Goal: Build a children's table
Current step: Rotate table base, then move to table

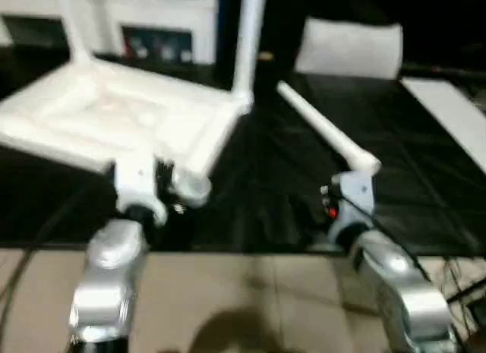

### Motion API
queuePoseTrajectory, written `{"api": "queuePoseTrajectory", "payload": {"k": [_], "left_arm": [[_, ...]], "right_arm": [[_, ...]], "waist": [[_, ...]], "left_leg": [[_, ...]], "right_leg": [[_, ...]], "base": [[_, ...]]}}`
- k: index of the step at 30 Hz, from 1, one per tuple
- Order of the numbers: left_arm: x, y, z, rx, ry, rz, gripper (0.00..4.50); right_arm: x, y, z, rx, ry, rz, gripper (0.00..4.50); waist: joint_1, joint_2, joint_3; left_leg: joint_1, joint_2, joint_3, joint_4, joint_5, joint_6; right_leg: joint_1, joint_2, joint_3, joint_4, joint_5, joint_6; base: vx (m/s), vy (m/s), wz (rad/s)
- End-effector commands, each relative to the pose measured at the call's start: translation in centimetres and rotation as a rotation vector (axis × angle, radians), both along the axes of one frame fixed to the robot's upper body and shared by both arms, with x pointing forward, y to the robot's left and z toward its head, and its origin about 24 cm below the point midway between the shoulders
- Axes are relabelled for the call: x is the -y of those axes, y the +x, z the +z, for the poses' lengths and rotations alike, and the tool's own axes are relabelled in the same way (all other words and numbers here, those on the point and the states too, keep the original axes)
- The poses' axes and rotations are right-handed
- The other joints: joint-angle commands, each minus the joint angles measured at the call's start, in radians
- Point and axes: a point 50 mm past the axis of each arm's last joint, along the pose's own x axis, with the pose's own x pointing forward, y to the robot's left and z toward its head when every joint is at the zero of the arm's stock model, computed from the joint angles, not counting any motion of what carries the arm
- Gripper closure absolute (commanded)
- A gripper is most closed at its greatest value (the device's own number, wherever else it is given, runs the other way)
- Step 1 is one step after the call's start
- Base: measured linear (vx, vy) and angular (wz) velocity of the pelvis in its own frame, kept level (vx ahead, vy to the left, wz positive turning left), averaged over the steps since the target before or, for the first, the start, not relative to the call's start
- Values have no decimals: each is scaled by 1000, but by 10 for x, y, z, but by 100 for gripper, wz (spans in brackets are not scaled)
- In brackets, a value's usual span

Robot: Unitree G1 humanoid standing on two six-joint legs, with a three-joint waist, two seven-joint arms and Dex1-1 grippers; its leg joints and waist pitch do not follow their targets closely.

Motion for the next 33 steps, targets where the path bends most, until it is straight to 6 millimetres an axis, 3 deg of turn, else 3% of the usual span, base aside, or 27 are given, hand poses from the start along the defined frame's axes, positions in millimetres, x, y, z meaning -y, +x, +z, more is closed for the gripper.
{"api": "queuePoseTrajectory", "payload": {"k": [1, 3, 6, 8, 10, 11, 12, 13, 14, 15, 16, 17, 19, 20, 21, 22, 23, 24, 25, 26, 27, 28, 29, 30, 31, 32, 33], "left_arm": [[-1, -7, 3, 20, 7, -39, 382], [-2, -10, 2, 15, -2, -43, 382], [-2, -12, 0, 10, -3, -39, 382], [0, -15, -1, 6, -8, -53, 382], [2, -17, -1, 0, -11, -60, 382], [2, -18, -1, -2, -12, -62, 382], [3, -19, -1, -3, -8, -68, 382], [3, -19, -1, -2, -4, -72, 382], [4, -20, -1, -2, -3, -73, 382], [4, -20, -1, -2, -2, -75, 382], [4, -20, -2, -3, -1, -77, 382], [4, -21, -1, -3, 2, -78, 382], [3, -20, -1, -3, 12, -80, 382], [3, -20, -1, -2, 15, -81, 382], [3, -20, 0, -1, 17, -80, 382], [3, -20, 0, 0, 17, -80, 382], [2, -20, 1, 0, 17, -80, 382], [2, -20, 1, 0, 17, -80, 382], [2, -20, 1, 0, 17, -80, 382], [2, -20, 1, -1, 17, -79, 382], [3, -20, 1, -2, 16, -80, 382], [4, -20, 1, -3, 16, -82, 382], [5, -20, 1, -2, 19, -86, 382], [5, -20, 1, -2, 19, -87, 382], [5, -20, 1, -2, 22, -91, 382], [6, -20, 1, -2, 24, -95, 382], [6, -20, 1, -2, 25, -97, 382]], "right_arm": [[-1, 0, 1, 0, 14, -3, 0], [0, 0, 2, 0, 20, -15, 0], [1, 0, 2, 1, 21, -20, 0], [2, -1, 3, 6, 26, -25, 0], [2, -1, 3, 11, 30, -20, 0], [2, -1, 3, 12, 31, -19, 0], [1, 0, 4, 17, 30, -8, 0], [0, 0, 4, 20, 29, -1, 0], [0, 0, 5, 22, 29, 4, 0], [-1, 0, 5, 23, 28, 10, 0], [-2, 1, 5, 24, 28, 17, 0], [-2, 1, 5, 24, 25, 21, 0], [-2, 2, 6, 32, 18, 30, 0], [-3, 3, 6, 34, 18, 34, 0], [-4, 3, 7, 37, 23, 44, 0], [-4, 3, 7, 37, 24, 46, 0], [-5, 4, 8, 40, 21, 54, 0], [-5, 4, 8, 41, 19, 57, 0], [-5, 4, 8, 42, 18, 57, 0], [-5, 4, 8, 43, 17, 58, 0], [-4, 5, 9, 45, 14, 57, 0], [-4, 5, 9, 45, 13, 56, 0], [-3, 5, 9, 45, 13, 56, 0], [-3, 6, 9, 45, 12, 55, 0], [-3, 6, 9, 45, 11, 55, 0], [-3, 6, 8, 44, 7, 56, 0], [-3, 6, 8, 45, 5, 58, 0]], "waist": [[12, -2, -34], [1, 8, -30], [-13, 18, -17], [-23, 29, -4], [-43, 45, 24], [-34, 64, 18], [1, 67, 27], [-9, 44, 31], [-6, 6, 17], [8, -3, 12], [20, 5, 22], [48, -9, -20], [56, -7, -4], [33, 37, -1], [30, 58, -11], [-9, 77, -37], [-41, 67, -50], [-45, 61, -53], [-54, 52, -49], [-60, 43, -41], [-67, 9, -38], [-38, -39, -48], [-9, -13, -23], [7, -33, -41], [16, -31, -50], [13, -17, -35], [12, -3, -18]], "left_leg": [[-28, 14, 8, -56, -22, -24], [-19, 29, 15, -88, -119, -59], [25, 40, 10, -106, -358, -69], [71, 54, 4, -116, -513, -54], [130, 76, -6, -139, -726, -41], [82, 135, -19, -217, -826, -24], [77, 158, 5, -264, -910, 13], [81, 161, 8, -260, -907, 16], [105, 67, 38, -128, -736, -23], [98, 11, 64, -33, -529, -13], [102, 8, 62, 31, -355, 12], [7, 10, 27, 46, -145, 46], [2, 20, 20, 6, -65, 55], [16, 44, 17, -96, -23, 43], [44, 53, 3, -118, -54, 44], [191, 118, -80, -143, -141, 116], [231, 149, -130, -150, -101, 205], [255, 178, -157, -134, -28, 375], [241, 180, -148, -135, 16, 427], [213, 140, -100, -135, 56, 464], [165, 45, -16, -111, 22, 389], [64, -61, 47, -44, -128, 295], [46, -64, 31, 24, -164, 242], [-35, -29, -16, 123, -79, 122], [-55, -28, -24, 131, -41, 84], [-71, -18, -28, 121, 26, 41], [-55, -2, -18, 68, 98, 45]], "right_leg": [[63, -80, 72, -167, -575, 154], [63, -43, 50, -159, -461, 72], [56, -30, 24, -178, -615, 25], [55, -18, -9, -195, -630, -21], [44, 16, -82, -225, -632, -26], [127, -1, -79, -86, -414, -45], [140, -18, -47, 32, -196, -50], [148, -28, -23, 39, -277, -38], [118, -57, 14, -142, -713, -13], [111, -98, 32, -215, -947, 21], [100, -148, 61, -264, -1109, 15], [222, -163, 140, -226, -1013, -27], [217, -120, 109, -211, -786, -126], [217, -49, 23, -188, -549, -169], [205, -20, 4, -169, -460, -155], [105, 4, -27, -73, -282, -150], [62, 4, -30, -21, -199, -112], [3, -19, -21, 36, -146, -11], [-15, -32, -13, 49, -116, 22], [-30, -39, -5, 36, -44, 20], [17, -47, 19, -63, 56, -48], [156, -81, 110, -143, -145, -102], [181, -171, 183, -199, -333, -190], [260, -204, 202, -192, -451, -303], [267, -189, 195, -178, -371, -333], [249, -167, 146, -174, -272, -361], [215, -142, 85, -202, -322, -363]], "base": [[-51, -115, -7], [-51, -89, -5], [0, 0, 0], [0, 0, 0], [0, 0, 0], [0, 0, 0], [0, 0, 0], [22, -64, -11], [22, -64, -11], [60, -63, -19], [121, -29, -13], [121, -29, -13], [133, -9, 13], [115, 4, 20], [163, 28, 2], [229, 10, 0], [229, 10, 0], [238, -19, 13], [181, -25, 7], [181, -25, 7], [168, -40, 4], [174, -53, 4], [174, -53, 4], [176, -35, -7], [181, -14, -14], [181, -14, -14], [170, -10, -8]]}}
